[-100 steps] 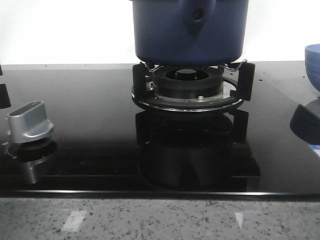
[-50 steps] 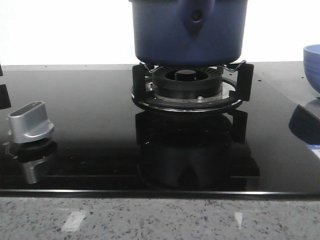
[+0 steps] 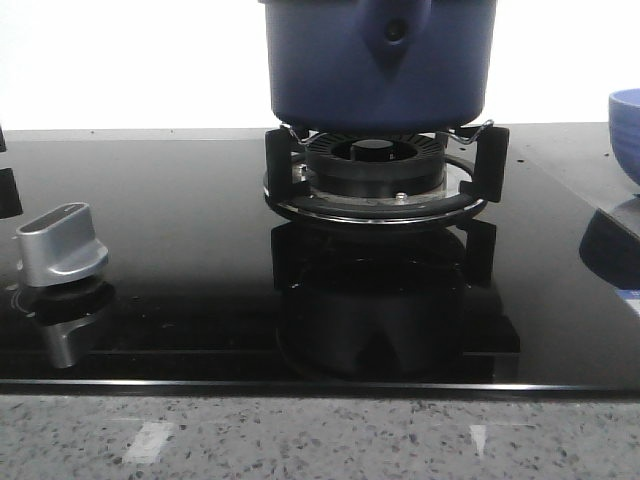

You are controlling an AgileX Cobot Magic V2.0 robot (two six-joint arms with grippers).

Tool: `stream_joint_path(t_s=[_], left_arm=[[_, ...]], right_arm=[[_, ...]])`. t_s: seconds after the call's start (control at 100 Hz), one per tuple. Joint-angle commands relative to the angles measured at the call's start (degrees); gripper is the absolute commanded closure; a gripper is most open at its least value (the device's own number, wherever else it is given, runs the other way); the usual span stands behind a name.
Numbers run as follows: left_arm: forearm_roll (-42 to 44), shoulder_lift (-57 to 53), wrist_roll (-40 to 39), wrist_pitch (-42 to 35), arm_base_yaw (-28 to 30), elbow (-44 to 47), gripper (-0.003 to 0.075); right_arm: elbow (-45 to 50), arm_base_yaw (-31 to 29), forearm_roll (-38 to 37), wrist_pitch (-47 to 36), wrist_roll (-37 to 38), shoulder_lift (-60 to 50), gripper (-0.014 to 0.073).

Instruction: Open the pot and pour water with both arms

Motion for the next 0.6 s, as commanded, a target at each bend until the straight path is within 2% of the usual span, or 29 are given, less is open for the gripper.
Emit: stream_joint_path(t_s=[0.0, 0.59], left_arm=[[-1.69, 0.41, -0.07, 0.16, -0.54, -0.55, 0.074], [-1.69, 0.41, -0.07, 0.16, -0.54, 0.24, 0.0741]], right_arm=[[-0.9, 0.03, 2.18, -1.44, -0.77, 0.39, 0.0639], [-0.7, 0.03, 2.23, -1.35, -0.77, 0.39, 0.0639]])
